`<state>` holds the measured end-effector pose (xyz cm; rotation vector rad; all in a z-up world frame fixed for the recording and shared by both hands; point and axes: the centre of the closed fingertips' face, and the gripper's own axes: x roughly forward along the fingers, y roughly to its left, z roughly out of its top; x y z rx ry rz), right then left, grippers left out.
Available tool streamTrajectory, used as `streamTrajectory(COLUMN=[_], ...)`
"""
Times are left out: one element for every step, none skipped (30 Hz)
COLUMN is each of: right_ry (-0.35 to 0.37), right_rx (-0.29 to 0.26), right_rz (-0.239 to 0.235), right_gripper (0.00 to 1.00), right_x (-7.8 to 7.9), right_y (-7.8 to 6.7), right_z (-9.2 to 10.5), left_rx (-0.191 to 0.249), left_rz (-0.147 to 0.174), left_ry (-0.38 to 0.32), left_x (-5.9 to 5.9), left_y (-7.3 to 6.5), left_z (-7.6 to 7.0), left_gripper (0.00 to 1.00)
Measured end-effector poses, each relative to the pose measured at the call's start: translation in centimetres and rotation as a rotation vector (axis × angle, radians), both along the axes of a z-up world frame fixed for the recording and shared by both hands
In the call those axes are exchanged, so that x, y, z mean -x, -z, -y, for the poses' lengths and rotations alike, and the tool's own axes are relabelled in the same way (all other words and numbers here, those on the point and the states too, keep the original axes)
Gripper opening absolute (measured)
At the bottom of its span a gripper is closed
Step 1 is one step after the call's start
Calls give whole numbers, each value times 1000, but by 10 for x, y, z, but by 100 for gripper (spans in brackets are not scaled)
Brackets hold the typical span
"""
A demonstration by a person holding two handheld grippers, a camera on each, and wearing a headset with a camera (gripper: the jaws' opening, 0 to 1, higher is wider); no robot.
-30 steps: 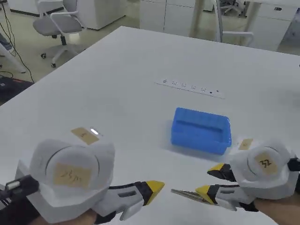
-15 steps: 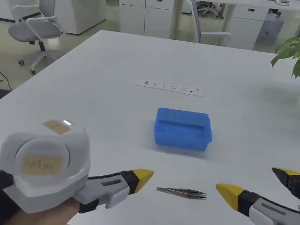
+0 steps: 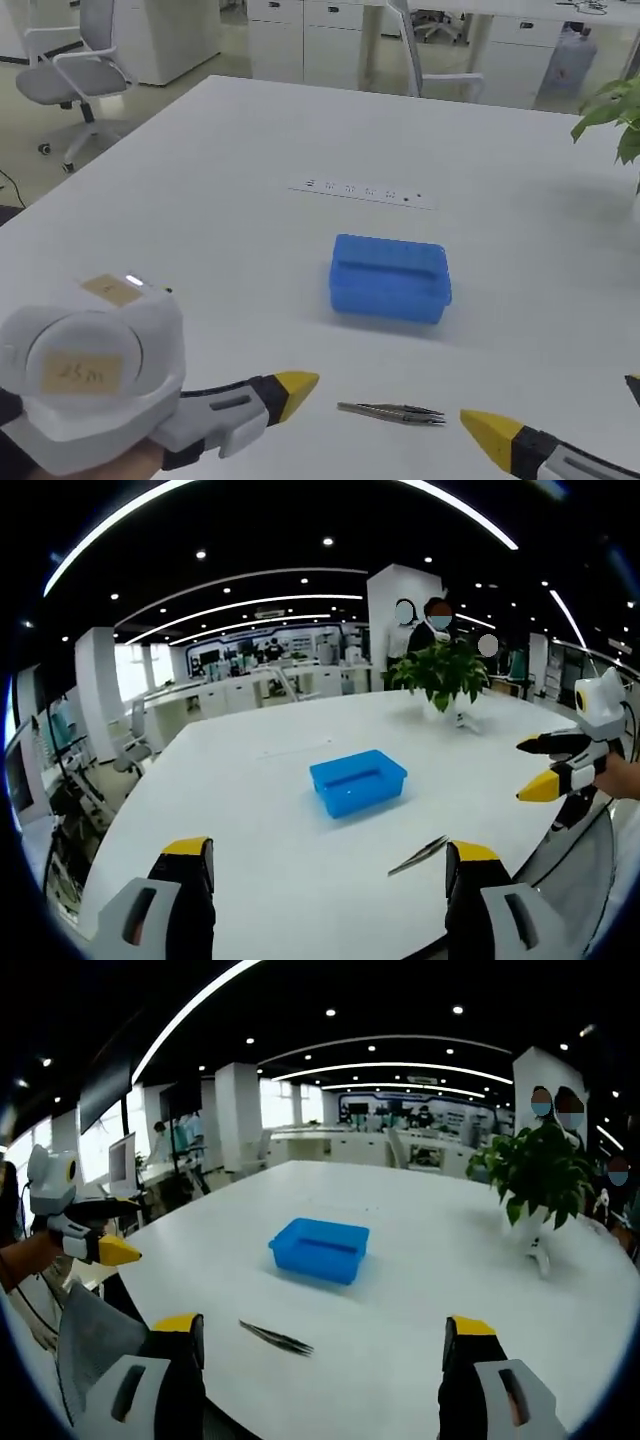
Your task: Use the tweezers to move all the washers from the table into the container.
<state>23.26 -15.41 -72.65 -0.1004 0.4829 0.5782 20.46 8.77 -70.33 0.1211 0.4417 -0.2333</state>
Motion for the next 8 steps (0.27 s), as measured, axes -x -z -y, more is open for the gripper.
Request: streamTrajectory(right_ry=[-4, -11, -15, -22, -27, -33, -35, -39], right_rx=[2, 9, 10, 8, 7, 10, 15, 22], right_rz=[0, -13, -18, -18, -18, -18, -18, -17], right_gripper=[99, 99, 98, 97, 97, 97, 97, 97], right_x=[0, 1, 2, 3, 4, 5, 5, 6], right_y=[1, 3, 4, 5, 5, 5, 5, 6], right_z=[-1, -2, -3, -4, -6, -8, -9, -11], left_rx=[-1, 1, 3, 4, 3, 0, -4, -11], left_rz=[0, 0, 1, 4, 6, 9, 10, 11], left_ry=[-1, -3, -5, -4, -4, -3, -2, -1], left_x=[1, 1, 2, 2, 2, 3, 3, 3], left_y=[0, 0, -1, -1, -1, -2, -2, -3], left_z=[0, -1, -1, 0, 0, 0, 0, 0], left_gripper=[99, 99, 99, 99, 99, 98, 98, 98])
